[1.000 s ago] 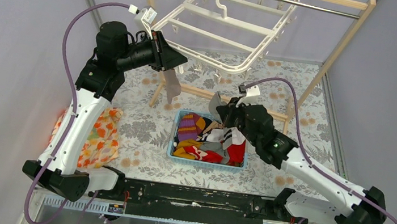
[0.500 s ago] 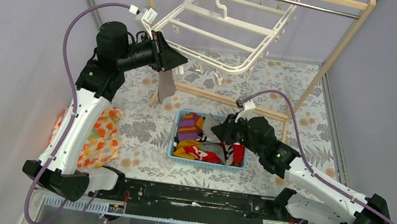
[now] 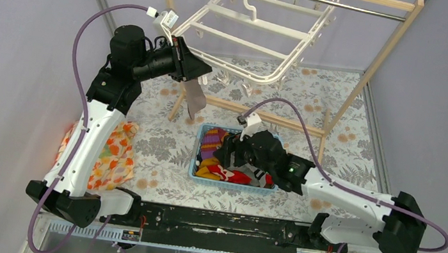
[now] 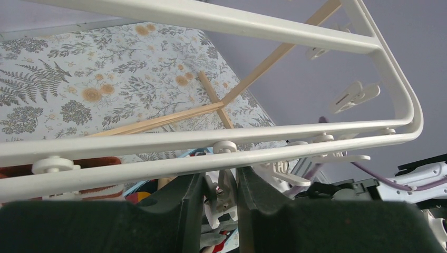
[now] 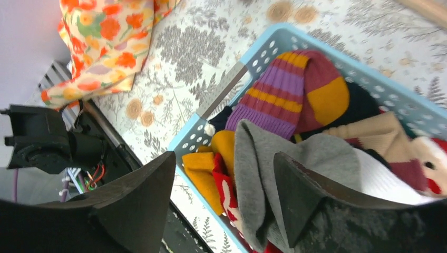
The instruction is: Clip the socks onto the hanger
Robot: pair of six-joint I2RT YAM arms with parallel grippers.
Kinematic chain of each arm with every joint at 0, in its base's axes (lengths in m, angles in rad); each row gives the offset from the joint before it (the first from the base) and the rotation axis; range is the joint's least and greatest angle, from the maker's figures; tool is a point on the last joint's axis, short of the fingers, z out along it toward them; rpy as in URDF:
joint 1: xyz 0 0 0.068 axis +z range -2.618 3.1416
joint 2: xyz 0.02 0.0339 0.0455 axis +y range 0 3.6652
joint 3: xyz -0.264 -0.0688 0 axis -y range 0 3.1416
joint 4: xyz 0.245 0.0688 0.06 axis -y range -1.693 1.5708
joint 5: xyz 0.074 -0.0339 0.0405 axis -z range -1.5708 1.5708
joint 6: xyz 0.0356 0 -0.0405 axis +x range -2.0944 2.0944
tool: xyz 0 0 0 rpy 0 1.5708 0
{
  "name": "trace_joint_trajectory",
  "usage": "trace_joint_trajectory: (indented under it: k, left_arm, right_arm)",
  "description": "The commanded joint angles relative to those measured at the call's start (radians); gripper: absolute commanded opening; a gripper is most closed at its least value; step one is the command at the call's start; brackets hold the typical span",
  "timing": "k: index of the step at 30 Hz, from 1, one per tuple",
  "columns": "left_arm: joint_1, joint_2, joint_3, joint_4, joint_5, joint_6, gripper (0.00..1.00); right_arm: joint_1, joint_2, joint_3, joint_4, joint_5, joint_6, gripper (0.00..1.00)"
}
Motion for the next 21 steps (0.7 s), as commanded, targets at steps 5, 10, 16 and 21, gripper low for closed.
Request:
trace_joint_trajectory:
  k: [5, 10, 16, 21]
  left_arm:
    - [0.004, -0.003, -0.001, 0.012, 0.053, 0.020, 0.02]
    - [0.004, 0.001, -0.003, 0.015, 0.059, 0.021, 0.02]
    - [0.004, 0.001, 0.006, 0.015, 0.065, 0.021, 0.02]
    - [0.004, -0.002, 0.009, 0.015, 0.068, 0.023, 0.02]
  right_arm:
    - [0.012, -0.341, -0.052, -0.270, 0.353, 0.374, 0.76]
    - [0.031, -0.533, -0.144, -0.520, 0.390, 0.793, 0.76]
    - [0.031, -0.622, -0.173, -0.600, 0.258, 0.949, 0.86]
    - [0.031, -0.651, -0.164, -0.670, 0.140, 1.042, 0.85]
